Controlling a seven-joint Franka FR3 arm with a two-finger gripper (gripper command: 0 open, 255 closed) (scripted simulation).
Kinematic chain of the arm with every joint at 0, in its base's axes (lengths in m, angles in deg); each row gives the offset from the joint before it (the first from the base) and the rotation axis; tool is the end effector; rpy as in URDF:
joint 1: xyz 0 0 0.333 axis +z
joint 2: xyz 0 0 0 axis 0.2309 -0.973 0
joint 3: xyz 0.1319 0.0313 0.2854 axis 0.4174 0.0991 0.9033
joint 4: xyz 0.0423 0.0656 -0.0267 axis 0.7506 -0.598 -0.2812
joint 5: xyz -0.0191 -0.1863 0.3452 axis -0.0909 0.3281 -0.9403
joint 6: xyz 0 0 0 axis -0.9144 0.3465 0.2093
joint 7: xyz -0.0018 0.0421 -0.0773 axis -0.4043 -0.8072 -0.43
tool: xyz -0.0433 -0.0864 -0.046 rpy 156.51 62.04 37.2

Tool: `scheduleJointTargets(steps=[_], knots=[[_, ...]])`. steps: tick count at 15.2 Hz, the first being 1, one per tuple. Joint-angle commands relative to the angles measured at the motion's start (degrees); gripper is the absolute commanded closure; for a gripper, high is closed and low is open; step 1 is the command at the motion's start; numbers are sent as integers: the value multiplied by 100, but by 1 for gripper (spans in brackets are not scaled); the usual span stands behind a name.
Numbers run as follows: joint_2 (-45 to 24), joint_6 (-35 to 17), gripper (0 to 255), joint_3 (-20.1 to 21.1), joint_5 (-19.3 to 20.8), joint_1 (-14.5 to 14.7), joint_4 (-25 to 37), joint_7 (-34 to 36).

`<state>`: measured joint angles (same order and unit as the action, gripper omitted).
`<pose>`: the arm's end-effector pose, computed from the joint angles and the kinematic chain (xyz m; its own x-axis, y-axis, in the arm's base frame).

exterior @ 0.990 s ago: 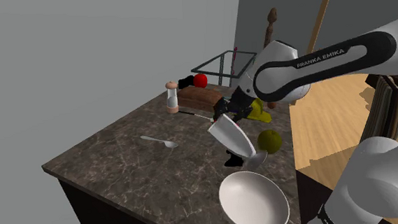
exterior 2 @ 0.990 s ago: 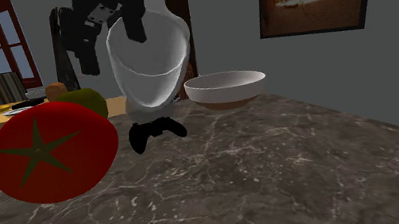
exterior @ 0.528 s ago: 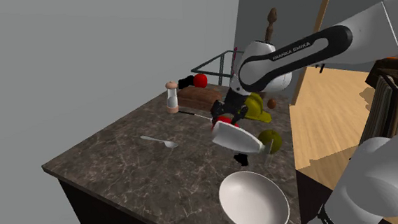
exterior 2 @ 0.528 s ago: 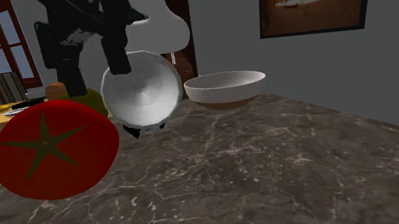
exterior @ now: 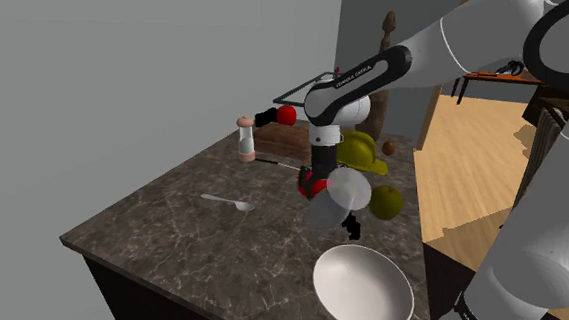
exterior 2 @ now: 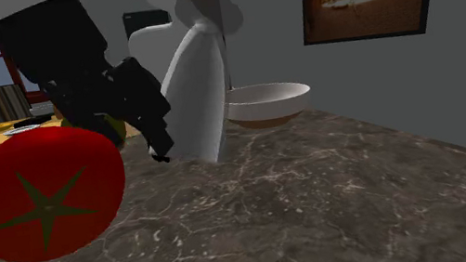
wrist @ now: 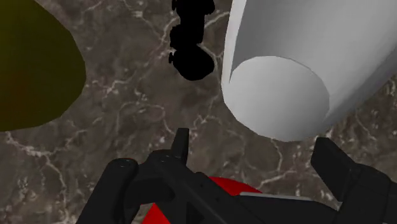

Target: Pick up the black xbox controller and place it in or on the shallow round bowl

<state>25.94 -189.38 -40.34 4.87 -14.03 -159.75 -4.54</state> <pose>0.4839 0.0155 0.3508 0.8329 -0.4169 -0.3639 -0.4643 -0.8843 -0.0495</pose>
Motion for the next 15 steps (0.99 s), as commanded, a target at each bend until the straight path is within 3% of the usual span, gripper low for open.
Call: scheduleJointTargets(steps=[1, 6, 13, 14, 15], knots=[[-197, 572, 0, -4, 112, -4, -177, -41], [-224, 220, 0, 31, 59, 31, -499, -63], [-226, 220, 0, 31, 59, 31, -498, -64], [-227, 218, 255, 32, 58, 31, -498, -63], [-228, 217, 255, 32, 58, 32, -498, -63]])
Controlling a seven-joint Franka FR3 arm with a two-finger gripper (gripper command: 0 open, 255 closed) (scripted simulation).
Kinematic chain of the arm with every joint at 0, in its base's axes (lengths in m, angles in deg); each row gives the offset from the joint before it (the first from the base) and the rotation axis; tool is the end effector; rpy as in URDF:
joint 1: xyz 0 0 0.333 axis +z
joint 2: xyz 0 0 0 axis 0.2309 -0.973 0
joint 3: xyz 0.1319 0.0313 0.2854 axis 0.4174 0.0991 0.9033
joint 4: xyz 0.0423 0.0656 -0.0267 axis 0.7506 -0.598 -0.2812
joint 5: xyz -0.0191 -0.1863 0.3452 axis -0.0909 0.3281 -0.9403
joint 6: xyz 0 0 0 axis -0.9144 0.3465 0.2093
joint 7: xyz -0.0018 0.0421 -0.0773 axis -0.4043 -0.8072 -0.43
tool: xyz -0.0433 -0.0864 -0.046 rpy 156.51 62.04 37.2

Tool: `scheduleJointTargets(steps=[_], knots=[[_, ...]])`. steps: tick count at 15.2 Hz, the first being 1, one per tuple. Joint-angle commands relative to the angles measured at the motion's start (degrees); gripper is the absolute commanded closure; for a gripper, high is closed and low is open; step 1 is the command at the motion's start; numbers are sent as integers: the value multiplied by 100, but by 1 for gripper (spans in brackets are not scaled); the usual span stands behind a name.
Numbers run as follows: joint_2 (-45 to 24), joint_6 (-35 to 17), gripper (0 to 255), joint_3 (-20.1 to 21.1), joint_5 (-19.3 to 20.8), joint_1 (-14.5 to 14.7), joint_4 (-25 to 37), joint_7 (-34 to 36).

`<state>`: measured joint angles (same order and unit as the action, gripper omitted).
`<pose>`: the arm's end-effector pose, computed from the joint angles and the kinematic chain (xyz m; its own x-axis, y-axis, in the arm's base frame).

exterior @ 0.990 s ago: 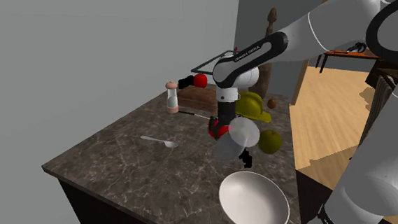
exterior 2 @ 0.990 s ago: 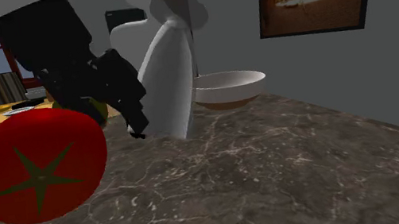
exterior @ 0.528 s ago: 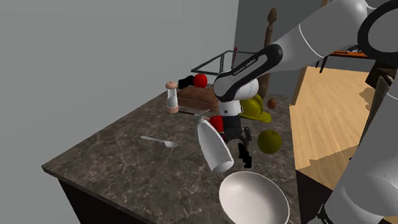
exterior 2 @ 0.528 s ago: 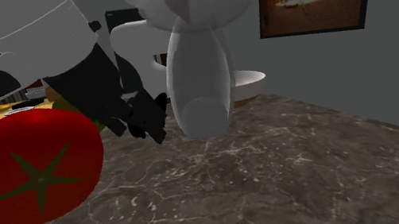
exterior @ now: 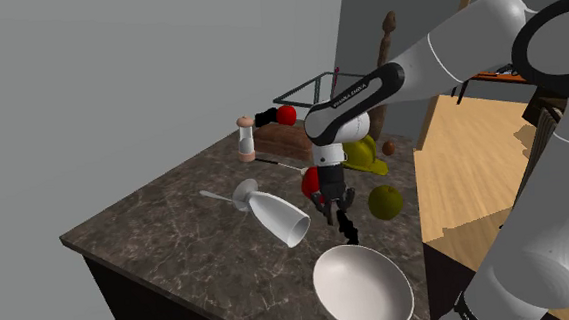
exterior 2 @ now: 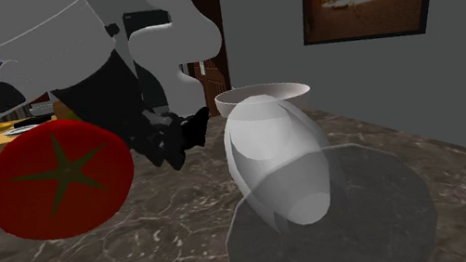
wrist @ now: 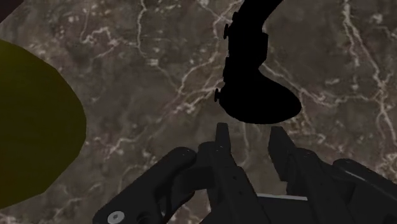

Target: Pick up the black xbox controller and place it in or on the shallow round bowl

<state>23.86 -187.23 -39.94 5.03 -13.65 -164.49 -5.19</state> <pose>0.4517 0.0224 0.3007 0.7802 -0.3879 -0.4908 -0.4385 -0.8986 0.0132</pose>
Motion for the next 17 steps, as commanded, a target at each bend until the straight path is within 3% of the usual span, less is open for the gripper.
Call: scheduleJointTargets(steps=[1, 8, 9, 15, 17], knots=[[-19, 3, 255, -9, 42, -6, -24, 2], [0, 15, 255, -4, 32, -5, 12, -6], [0, 15, 0, -4, 32, -5, 12, -6], [2979, -1103, 0, 587, 586, 367, -2155, 802], [2907, -1286, 0, 608, 567, 367, -2267, 796]])
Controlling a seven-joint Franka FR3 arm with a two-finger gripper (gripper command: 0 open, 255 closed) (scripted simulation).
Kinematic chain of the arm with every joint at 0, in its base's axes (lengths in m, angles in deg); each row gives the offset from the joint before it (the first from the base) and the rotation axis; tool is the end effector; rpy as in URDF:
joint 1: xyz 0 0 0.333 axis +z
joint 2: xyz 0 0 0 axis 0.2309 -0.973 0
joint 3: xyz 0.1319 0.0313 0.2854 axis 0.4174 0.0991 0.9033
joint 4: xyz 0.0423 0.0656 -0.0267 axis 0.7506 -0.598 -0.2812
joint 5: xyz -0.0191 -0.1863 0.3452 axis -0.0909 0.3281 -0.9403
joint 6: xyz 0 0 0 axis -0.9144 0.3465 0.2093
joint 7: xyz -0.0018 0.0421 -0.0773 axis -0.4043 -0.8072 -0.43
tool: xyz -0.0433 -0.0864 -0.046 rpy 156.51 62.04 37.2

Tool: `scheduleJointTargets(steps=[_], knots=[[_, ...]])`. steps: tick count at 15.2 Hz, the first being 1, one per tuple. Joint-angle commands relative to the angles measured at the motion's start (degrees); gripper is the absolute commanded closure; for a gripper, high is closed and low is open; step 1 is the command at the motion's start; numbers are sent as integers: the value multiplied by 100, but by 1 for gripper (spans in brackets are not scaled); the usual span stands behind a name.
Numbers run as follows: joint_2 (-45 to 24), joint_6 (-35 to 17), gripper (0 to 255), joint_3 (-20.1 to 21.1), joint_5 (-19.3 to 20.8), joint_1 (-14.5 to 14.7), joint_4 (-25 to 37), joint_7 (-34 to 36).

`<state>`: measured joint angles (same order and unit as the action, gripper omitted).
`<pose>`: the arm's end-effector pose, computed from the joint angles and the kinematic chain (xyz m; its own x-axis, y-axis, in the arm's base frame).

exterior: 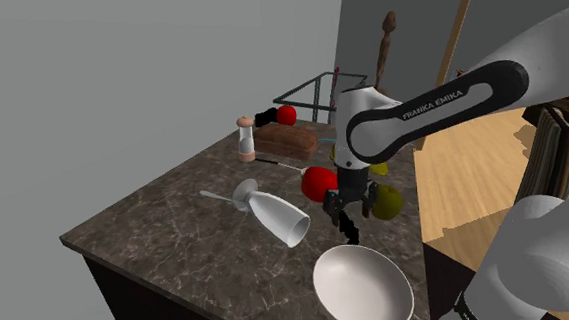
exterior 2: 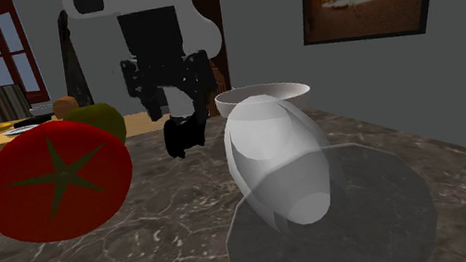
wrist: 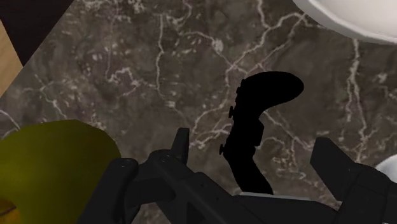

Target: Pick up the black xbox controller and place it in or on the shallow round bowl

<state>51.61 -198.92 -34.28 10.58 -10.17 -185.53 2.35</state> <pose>0.3524 0.0649 0.3607 0.9090 -0.3839 -0.1622 -0.3839 -0.9228 0.0322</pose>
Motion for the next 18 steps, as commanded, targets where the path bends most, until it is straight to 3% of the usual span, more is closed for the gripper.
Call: scheduleJointTargets(steps=[1, 6, 14, 15, 18], knots=[[94, -210, 0, 50, 4, 22, -217, 41], [-113, -650, 0, 84, -33, 40, -450, 34], [-112, -648, 0, 84, -33, 40, -450, 34], [-112, -648, 255, 84, -33, 40, -450, 34], [-112, -648, 255, 84, -33, 40, -450, 34]])
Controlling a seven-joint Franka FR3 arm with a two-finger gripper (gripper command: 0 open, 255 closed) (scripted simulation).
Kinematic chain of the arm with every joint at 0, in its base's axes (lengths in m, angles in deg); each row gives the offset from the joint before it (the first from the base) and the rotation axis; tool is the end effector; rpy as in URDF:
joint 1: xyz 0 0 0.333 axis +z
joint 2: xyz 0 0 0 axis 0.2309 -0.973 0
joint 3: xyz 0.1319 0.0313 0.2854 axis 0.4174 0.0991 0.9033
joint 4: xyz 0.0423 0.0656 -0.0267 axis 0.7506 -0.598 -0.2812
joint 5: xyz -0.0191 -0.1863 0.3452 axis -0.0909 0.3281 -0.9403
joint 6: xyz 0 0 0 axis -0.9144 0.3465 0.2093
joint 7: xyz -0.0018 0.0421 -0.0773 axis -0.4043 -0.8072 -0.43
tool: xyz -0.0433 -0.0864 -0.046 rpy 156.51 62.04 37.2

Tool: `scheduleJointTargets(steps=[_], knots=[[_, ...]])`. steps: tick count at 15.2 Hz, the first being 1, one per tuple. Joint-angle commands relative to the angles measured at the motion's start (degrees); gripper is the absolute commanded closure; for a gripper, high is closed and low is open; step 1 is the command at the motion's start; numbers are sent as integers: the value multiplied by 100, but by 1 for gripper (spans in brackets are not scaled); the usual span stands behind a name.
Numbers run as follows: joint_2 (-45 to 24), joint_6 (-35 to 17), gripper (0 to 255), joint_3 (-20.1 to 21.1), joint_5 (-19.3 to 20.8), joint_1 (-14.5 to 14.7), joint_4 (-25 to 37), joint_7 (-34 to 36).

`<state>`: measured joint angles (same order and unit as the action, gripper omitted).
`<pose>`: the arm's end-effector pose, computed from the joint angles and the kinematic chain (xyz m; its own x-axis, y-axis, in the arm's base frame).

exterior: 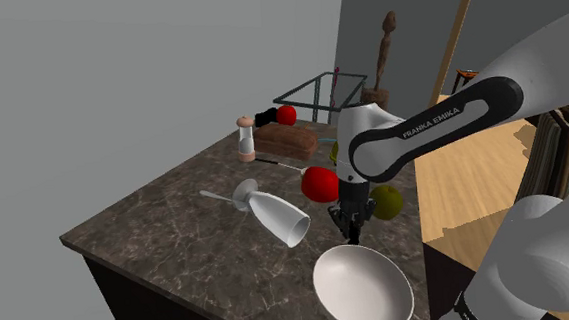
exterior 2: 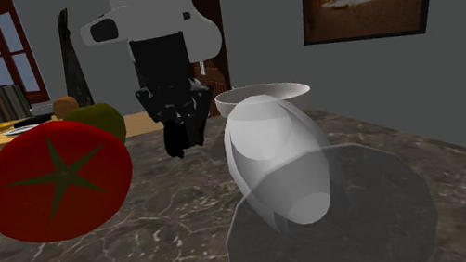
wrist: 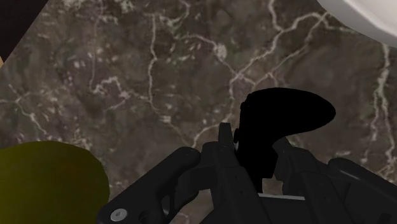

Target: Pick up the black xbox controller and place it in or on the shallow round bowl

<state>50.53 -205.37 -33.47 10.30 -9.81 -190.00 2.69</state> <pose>0.3413 0.0668 0.3295 0.9119 -0.3842 -0.1444 -0.3836 -0.9229 0.0333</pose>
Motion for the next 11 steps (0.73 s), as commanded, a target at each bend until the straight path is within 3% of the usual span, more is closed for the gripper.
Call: scheduleJointTargets(steps=[1, 6, 11], knots=[[-4, -2, 255, 4, -5, 4, -2, 1], [-5, -5, 255, 3, -4, 4, -3, 0], [297, 496, 255, -27, 20, 1, 196, 18]])
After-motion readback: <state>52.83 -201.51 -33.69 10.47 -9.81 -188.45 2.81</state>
